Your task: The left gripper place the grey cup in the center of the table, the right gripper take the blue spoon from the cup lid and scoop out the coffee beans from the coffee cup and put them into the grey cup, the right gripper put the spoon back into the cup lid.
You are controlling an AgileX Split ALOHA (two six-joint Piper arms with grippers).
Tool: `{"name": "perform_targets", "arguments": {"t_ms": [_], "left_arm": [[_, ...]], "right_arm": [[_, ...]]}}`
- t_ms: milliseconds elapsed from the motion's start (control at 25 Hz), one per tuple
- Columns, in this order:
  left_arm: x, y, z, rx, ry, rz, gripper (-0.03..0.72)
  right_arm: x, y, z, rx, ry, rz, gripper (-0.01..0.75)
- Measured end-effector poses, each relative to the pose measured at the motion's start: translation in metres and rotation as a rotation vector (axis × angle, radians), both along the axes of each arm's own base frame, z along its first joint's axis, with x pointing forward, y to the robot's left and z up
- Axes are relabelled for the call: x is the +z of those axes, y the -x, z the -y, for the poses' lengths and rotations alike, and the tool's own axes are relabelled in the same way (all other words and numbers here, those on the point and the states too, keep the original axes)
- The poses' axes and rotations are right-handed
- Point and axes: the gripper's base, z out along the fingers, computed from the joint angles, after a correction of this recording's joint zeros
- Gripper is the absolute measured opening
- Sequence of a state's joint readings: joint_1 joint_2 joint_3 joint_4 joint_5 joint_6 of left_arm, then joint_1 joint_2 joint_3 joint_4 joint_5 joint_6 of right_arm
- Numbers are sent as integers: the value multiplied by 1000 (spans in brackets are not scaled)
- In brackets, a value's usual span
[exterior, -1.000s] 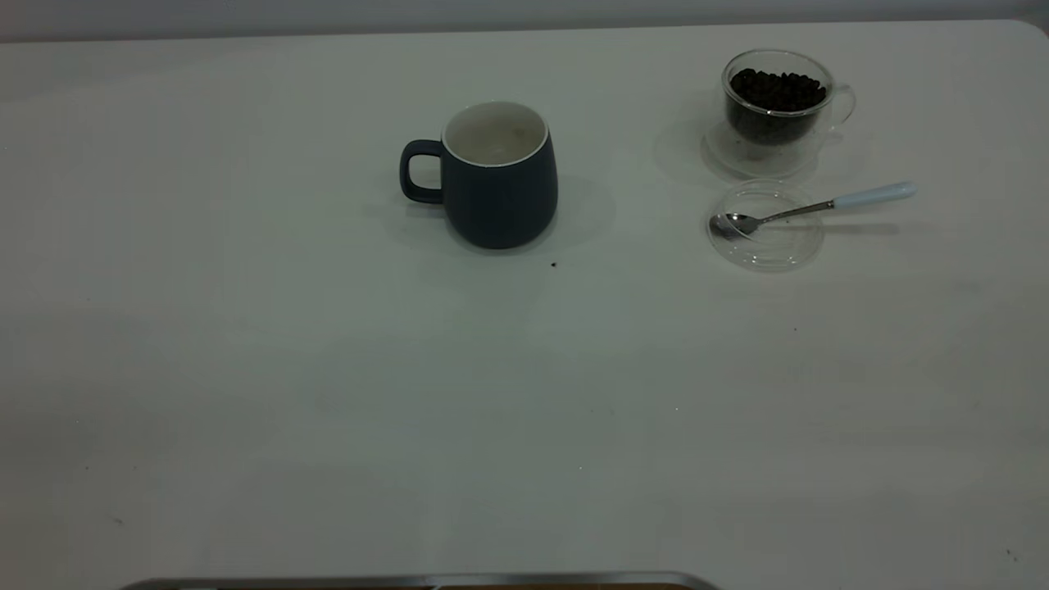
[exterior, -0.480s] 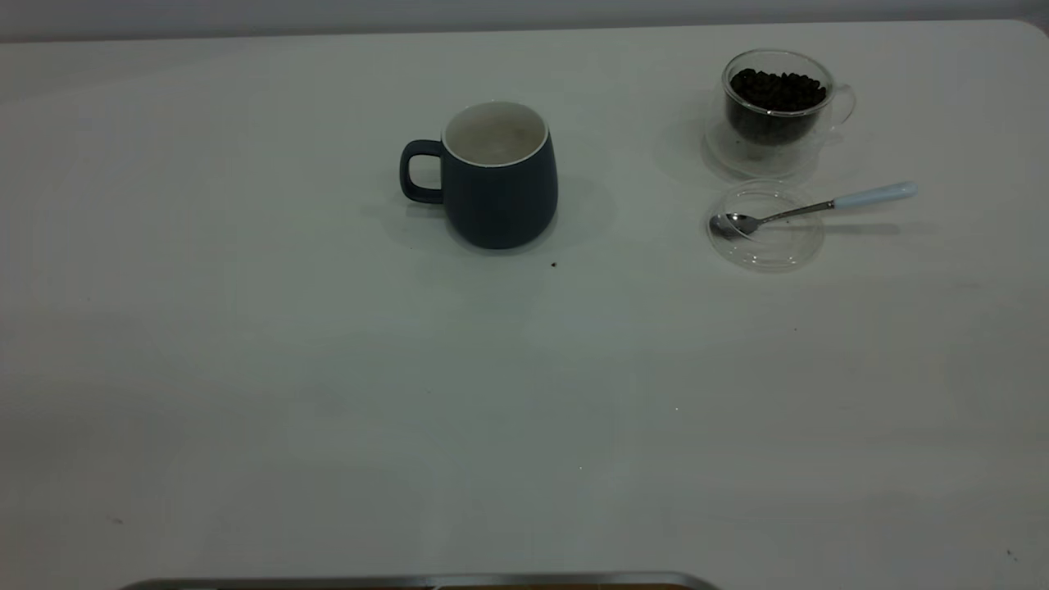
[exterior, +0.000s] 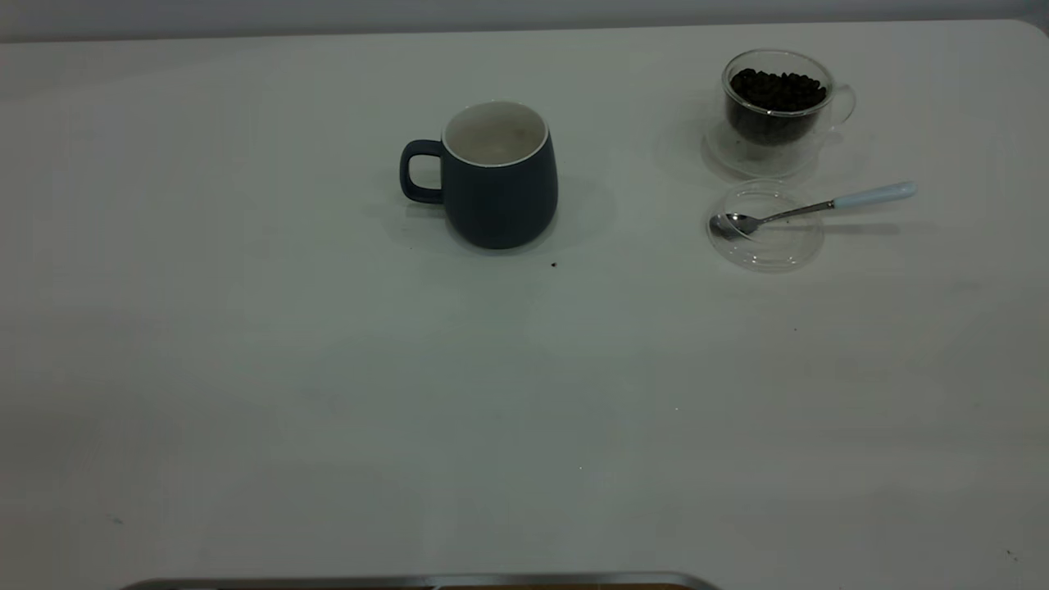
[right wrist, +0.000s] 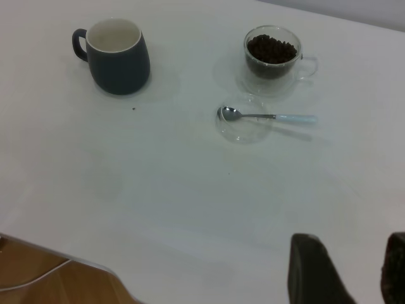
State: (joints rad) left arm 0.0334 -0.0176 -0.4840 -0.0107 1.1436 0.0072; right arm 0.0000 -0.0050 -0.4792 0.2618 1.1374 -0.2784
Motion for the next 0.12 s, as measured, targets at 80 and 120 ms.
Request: {"name": "perform_targets", "arguments": {"t_ms": [80, 120], "left_arm": [[0, 0, 0, 0, 0, 0, 588], [0, 0, 0, 0, 0, 0, 588]], "right_arm": [[0, 0, 0, 0, 0, 0, 278], [0, 0, 0, 0, 0, 0, 268]]}}
